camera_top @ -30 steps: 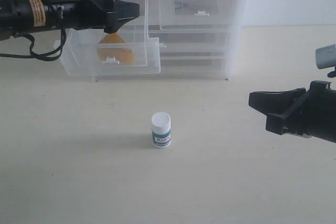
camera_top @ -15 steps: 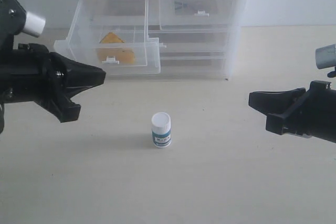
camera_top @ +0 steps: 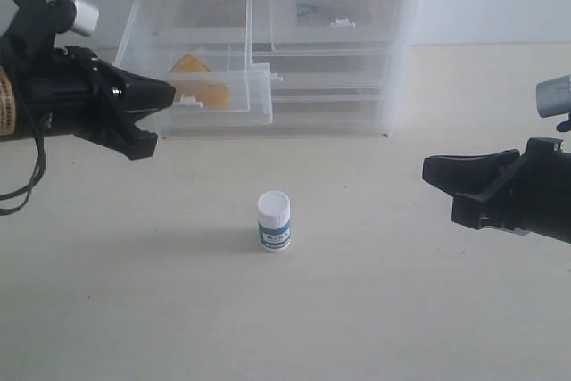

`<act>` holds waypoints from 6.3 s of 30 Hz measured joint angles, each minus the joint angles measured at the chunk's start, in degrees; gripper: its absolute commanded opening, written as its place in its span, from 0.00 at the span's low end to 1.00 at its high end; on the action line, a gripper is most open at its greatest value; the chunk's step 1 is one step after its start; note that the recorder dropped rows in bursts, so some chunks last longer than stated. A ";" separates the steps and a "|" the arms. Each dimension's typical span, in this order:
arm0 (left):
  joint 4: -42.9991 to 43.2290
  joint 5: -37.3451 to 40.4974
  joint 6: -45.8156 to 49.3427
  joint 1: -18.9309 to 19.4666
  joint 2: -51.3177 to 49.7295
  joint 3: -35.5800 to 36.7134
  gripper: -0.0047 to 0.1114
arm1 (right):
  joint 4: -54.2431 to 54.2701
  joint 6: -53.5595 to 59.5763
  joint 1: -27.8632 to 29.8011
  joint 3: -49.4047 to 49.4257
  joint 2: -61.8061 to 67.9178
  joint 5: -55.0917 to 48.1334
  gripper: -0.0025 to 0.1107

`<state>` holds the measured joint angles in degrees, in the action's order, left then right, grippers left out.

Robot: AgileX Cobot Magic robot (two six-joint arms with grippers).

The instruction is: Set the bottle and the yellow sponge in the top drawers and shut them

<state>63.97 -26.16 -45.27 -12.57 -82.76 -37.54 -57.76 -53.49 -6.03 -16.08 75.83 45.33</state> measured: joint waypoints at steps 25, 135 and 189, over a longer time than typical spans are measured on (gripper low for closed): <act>3.90 -2.74 -3.65 -0.03 -8.12 -14.88 0.07 | 0.00 0.00 0.00 0.00 0.00 0.00 0.02; -1.37 -11.63 -0.27 -0.11 32.48 25.70 0.07 | 16.35 -42.64 -7.62 -42.86 36.86 3.83 0.02; -3.05 -8.04 1.49 -0.11 32.48 25.70 0.07 | 38.04 40.70 -34.79 -16.94 26.38 -12.92 0.80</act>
<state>60.93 -34.20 -43.79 -12.68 -50.28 -11.84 -19.72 -12.79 -40.82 -33.02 102.20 32.41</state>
